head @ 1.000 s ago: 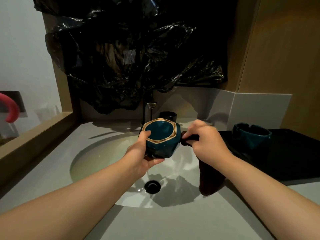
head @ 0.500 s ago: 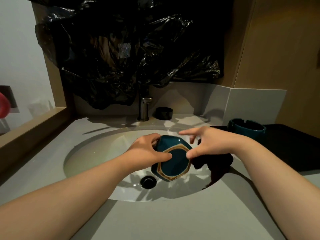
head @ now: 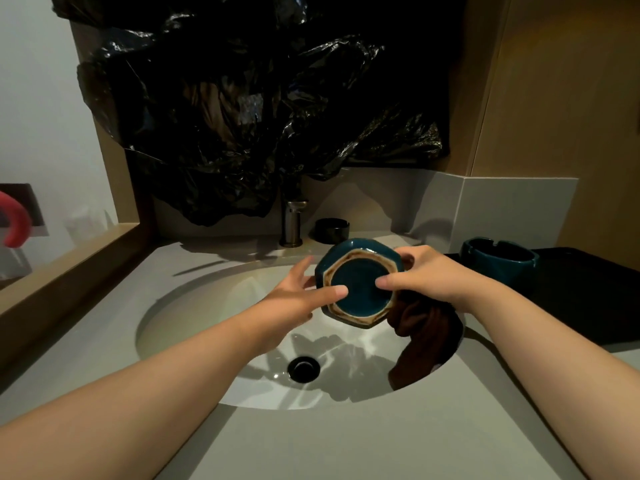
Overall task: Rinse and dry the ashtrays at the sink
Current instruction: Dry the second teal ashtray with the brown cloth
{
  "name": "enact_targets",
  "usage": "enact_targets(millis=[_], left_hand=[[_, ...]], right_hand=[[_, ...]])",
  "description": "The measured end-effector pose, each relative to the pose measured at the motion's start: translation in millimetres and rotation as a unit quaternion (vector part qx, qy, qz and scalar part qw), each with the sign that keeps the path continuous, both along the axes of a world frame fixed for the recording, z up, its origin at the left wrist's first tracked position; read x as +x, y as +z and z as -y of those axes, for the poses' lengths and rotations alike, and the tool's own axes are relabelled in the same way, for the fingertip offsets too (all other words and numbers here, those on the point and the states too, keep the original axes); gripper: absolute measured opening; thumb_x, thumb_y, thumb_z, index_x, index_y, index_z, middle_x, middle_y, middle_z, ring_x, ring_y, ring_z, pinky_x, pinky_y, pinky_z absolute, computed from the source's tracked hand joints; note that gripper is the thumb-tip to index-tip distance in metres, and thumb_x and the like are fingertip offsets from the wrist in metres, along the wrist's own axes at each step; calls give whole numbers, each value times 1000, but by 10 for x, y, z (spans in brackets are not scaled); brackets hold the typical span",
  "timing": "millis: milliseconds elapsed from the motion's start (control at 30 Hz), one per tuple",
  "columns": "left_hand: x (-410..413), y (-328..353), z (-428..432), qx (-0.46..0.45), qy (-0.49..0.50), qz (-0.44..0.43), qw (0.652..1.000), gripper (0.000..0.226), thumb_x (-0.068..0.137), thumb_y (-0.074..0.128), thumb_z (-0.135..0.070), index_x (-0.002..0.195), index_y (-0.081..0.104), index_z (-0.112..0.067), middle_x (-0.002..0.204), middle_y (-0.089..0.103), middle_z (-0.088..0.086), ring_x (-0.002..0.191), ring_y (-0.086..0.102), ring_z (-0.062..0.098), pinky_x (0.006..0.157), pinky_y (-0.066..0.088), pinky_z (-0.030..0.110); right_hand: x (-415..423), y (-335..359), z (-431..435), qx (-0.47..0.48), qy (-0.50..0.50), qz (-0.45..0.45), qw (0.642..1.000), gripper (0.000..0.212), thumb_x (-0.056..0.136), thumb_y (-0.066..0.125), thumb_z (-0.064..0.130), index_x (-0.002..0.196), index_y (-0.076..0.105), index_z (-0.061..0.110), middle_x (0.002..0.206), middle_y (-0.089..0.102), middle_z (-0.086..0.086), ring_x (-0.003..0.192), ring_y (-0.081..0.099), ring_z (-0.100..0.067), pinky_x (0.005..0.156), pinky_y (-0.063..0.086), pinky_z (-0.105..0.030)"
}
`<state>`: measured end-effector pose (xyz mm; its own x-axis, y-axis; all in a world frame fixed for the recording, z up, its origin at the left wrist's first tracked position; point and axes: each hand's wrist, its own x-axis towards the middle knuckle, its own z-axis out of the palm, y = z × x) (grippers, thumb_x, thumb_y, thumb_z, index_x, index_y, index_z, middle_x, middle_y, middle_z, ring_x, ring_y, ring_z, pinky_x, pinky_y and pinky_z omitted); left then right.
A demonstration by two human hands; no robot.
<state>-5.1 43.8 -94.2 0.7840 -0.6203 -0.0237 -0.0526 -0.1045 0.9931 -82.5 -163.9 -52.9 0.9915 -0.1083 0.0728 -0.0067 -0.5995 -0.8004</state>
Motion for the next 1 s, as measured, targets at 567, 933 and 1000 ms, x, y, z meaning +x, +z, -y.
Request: enact_targets(millis=[567,933,1000], left_hand=[[86,-52,39,48,106,30,993,43,71,83,-18,105,57,-24,105,67,3,91,69,22,78,60,37],[22,-40,78,118,93,67,986,38,73,79,-20,105,59,-22,99,66,2,88,67,18,74,61,32],[36,-47,69,112,93,63,987,37,72,80,-21,103,59,-22,98,67,2,88,67,19,74,61,33]], right_hand=[[-13,107,72,150,-153,6,977,32,72,79,21,100,70,8,88,73,-12,78,71,-20,63,54,-25],[41,-10,-618,-186,-44,247,950,29,76,75,31,102,74,19,98,54,14,94,54,-4,85,45,-19],[49,-5,-567,-197,-32,238,951,28,80,73,25,106,72,17,101,54,12,97,54,-4,89,45,-19]])
